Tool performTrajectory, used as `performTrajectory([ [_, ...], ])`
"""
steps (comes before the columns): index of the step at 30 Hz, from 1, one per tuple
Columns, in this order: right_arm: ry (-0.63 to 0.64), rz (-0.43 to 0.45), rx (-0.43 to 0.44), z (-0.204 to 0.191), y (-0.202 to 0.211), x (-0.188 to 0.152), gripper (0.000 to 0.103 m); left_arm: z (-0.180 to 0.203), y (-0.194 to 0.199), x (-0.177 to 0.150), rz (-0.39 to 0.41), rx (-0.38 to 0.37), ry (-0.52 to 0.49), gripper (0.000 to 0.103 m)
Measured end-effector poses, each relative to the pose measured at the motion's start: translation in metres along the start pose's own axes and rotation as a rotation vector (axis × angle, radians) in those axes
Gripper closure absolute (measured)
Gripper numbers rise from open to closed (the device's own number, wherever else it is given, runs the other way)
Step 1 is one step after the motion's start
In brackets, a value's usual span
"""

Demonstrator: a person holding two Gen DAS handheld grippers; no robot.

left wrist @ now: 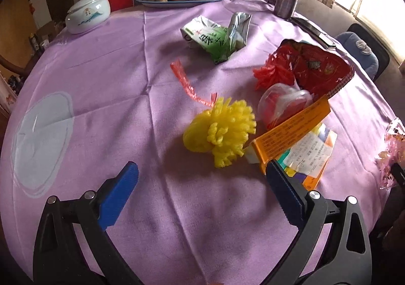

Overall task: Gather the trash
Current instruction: 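Lift the clear plastic bag with the right tool while the left tool grasps the yellow flower, then carry the bag and yellow flower to the red wastebasket and open both tools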

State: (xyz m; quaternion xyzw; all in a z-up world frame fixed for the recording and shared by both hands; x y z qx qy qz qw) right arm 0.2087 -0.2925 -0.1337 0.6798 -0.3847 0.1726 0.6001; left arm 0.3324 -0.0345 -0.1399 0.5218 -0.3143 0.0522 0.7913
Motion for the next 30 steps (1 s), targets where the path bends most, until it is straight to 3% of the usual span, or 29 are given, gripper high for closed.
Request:
performTrajectory([
  [2, -0.006, 0.001, 0.011, 0.0, 0.002, 0.001, 0.075, 0.001, 0.004, 0.011, 0.034, -0.016, 0.029, 0.007],
  [4, -0.011, 0.007, 0.019, -0.001, 0.005, 0.002, 0.075, 0.003, 0.003, 0.023, 0.057, -0.083, 0.091, 0.007],
  [7, -0.022, 0.013, 0.021, 0.001, 0.008, 0.002, 0.076, -0.001, -0.012, 0.029, 0.039, -0.084, 0.14, 0.01],
  [9, -0.031, 0.018, 0.02, 0.004, 0.011, 0.001, 0.079, -0.006, -0.023, 0.026, 0.016, -0.078, 0.166, 0.033],
  [10, -0.039, 0.024, 0.017, 0.007, 0.013, 0.001, 0.08, -0.008, -0.02, 0.026, 0.036, -0.057, 0.158, 0.037],
  [11, -0.046, 0.029, 0.017, 0.01, 0.016, 0.001, 0.081, -0.007, -0.018, 0.025, 0.043, -0.058, 0.151, 0.05],
  [12, -0.051, 0.032, 0.016, 0.013, 0.018, 0.001, 0.081, -0.005, -0.016, 0.023, 0.042, -0.074, 0.152, 0.058],
  [20, -0.107, 0.076, 0.025, 0.03, 0.043, 0.007, 0.085, 0.018, 0.054, 0.022, 0.186, -0.098, 0.082, 0.059],
  [25, -0.129, 0.1, 0.024, 0.041, 0.059, 0.003, 0.088, 0.061, 0.085, 0.016, 0.225, -0.118, -0.013, 0.059],
  [30, -0.147, 0.131, 0.0, 0.062, 0.086, -0.009, 0.088, 0.125, 0.095, 0.005, 0.236, -0.192, -0.112, 0.059],
])
Point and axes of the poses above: each gripper's, at about its wrist camera, not at the fingertips, and y roughly against the way its jaws point, z to its right, x to its top, the point moved 9 cm from there along -y, roughly the way its jaws point, and after that the axes turned 15 degrees about -x, right-handed, at the moved point
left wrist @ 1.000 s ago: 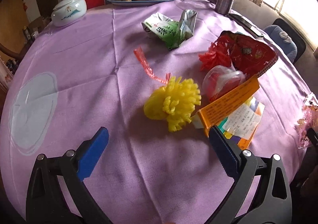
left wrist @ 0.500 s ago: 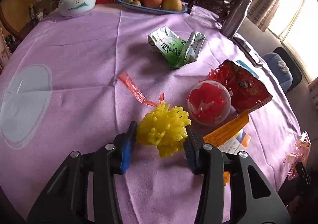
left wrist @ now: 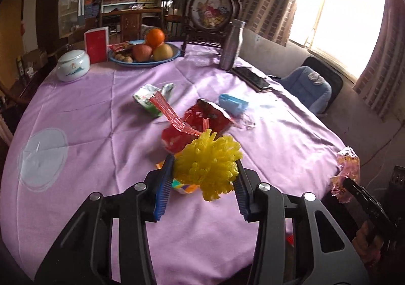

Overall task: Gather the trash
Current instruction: 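Carry the bag and yellow flower to the red wastebasket and open both tools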

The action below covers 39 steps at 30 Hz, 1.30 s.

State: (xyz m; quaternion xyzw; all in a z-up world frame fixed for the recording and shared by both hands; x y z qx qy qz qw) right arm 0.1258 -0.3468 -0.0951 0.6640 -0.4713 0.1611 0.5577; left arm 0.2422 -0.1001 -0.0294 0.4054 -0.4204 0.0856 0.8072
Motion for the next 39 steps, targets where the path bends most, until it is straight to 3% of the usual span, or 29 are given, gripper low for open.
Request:
performTrajectory([
  [5, -0.035, 0.025, -0.059, 0.042, 0.028, -0.008, 0.088, 0.07, -0.026, -0.014, -0.047, -0.103, -0.076, 0.059],
  [10, -0.089, 0.018, -0.166, 0.113, 0.052, -0.031, 0.088, 0.144, -0.061, -0.036, -0.105, -0.202, -0.171, 0.059],
  [16, -0.232, -0.103, -0.315, 0.223, 0.045, -0.089, 0.088, 0.227, -0.113, -0.069, -0.194, -0.337, -0.247, 0.059],
  [20, -0.306, -0.217, -0.397, 0.281, 0.014, -0.138, 0.087, 0.27, -0.15, -0.092, -0.257, -0.4, -0.283, 0.059],
  [22, -0.333, -0.281, -0.41, 0.301, -0.01, -0.162, 0.085, 0.282, -0.164, -0.103, -0.283, -0.415, -0.293, 0.059],
  [25, -0.364, -0.377, -0.465, 0.33, -0.041, -0.195, 0.07, 0.296, -0.191, -0.12, -0.339, -0.431, -0.292, 0.059],
  [27, -0.405, -0.418, -0.489, 0.345, -0.05, -0.209, 0.07, 0.301, -0.208, -0.131, -0.373, -0.424, -0.297, 0.059],
  [30, -0.473, -0.41, -0.432, 0.35, -0.048, -0.212, 0.065, 0.308, -0.225, -0.147, -0.414, -0.413, -0.322, 0.059],
  [34, -0.493, -0.436, -0.41, 0.362, -0.049, -0.226, 0.039, 0.319, -0.244, -0.164, -0.462, -0.415, -0.336, 0.059],
  [37, -0.514, -0.466, -0.466, 0.377, -0.053, -0.241, 0.037, 0.33, -0.254, -0.174, -0.49, -0.426, -0.341, 0.059],
  [39, -0.546, -0.451, -0.446, 0.38, -0.05, -0.242, 0.037, 0.336, -0.258, -0.18, -0.502, -0.428, -0.359, 0.059],
])
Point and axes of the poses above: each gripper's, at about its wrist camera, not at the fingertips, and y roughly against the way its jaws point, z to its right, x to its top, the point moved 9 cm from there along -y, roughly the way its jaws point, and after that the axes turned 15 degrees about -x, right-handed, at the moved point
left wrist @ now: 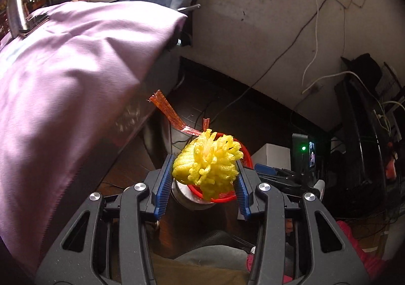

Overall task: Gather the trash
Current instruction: 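Carry the bag and yellow flower to the red wastebasket and open both tools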

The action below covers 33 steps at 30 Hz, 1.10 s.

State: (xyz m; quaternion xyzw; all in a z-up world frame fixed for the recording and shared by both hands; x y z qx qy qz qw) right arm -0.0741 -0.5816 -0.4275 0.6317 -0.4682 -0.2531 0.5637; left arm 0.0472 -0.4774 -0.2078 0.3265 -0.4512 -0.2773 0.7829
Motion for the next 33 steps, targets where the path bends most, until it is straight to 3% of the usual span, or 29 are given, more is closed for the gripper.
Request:
performTrajectory([
  [12, -0.105, 0.233, -0.021, 0.033, 0.073, 0.024, 0.037, 0.037, -0.069, -0.004, -0.14, -0.046, -0.09, 0.056],
  [13, -0.115, 0.249, -0.026, 0.038, 0.08, 0.027, 0.037, 0.04, -0.075, -0.002, -0.151, -0.051, -0.097, 0.053],
  [15, -0.128, 0.267, -0.025, 0.047, 0.09, 0.029, 0.037, 0.042, -0.086, 0.003, -0.151, -0.036, -0.09, 0.027],
  [17, -0.136, 0.276, -0.023, 0.053, 0.095, 0.029, 0.037, 0.039, -0.084, 0.007, -0.128, -0.01, -0.077, 0.013],
  [18, -0.137, 0.279, -0.025, 0.055, 0.098, 0.029, 0.037, 0.036, -0.08, 0.01, -0.109, 0.01, -0.071, 0.011],
  [26, -0.138, 0.253, 0.005, 0.048, 0.101, 0.026, 0.035, 0.021, -0.056, 0.006, -0.057, 0.123, -0.077, 0.01],
  [33, -0.064, 0.297, 0.013, 0.022, 0.127, 0.018, 0.032, 0.005, -0.023, 0.003, -0.005, 0.146, -0.039, 0.01],
])
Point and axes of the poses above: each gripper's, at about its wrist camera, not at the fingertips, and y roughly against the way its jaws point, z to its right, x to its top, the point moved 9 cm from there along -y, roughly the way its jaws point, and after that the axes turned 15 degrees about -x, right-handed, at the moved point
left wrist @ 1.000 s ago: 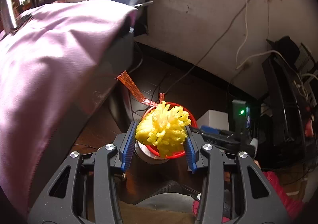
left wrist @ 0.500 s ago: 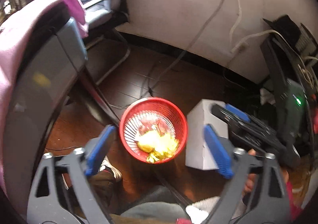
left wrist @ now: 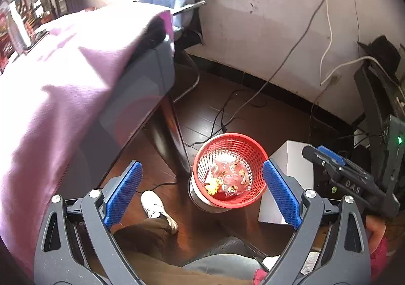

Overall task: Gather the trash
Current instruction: 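Carry the bag and yellow flower to the red wastebasket and open both tools, then return the left tool to the table and grasp the orange medicine box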

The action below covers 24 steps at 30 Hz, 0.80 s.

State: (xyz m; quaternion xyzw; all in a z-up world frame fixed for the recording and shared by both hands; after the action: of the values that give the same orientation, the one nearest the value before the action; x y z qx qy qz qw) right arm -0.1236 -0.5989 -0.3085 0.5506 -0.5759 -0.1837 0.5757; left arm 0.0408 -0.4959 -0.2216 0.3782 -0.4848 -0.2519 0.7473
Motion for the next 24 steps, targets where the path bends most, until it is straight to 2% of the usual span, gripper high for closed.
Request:
performTrajectory([
  [15, 0.147, 0.116, 0.015, -0.055, 0.07, -0.006, 0.025, -0.016, 0.08, -0.005, 0.156, 0.01, 0.039, 0.008],
  [24, 0.224, 0.159, 0.024, -0.091, 0.102, -0.008, 0.023, -0.048, 0.127, -0.013, 0.24, 0.058, 0.092, 0.007],
])
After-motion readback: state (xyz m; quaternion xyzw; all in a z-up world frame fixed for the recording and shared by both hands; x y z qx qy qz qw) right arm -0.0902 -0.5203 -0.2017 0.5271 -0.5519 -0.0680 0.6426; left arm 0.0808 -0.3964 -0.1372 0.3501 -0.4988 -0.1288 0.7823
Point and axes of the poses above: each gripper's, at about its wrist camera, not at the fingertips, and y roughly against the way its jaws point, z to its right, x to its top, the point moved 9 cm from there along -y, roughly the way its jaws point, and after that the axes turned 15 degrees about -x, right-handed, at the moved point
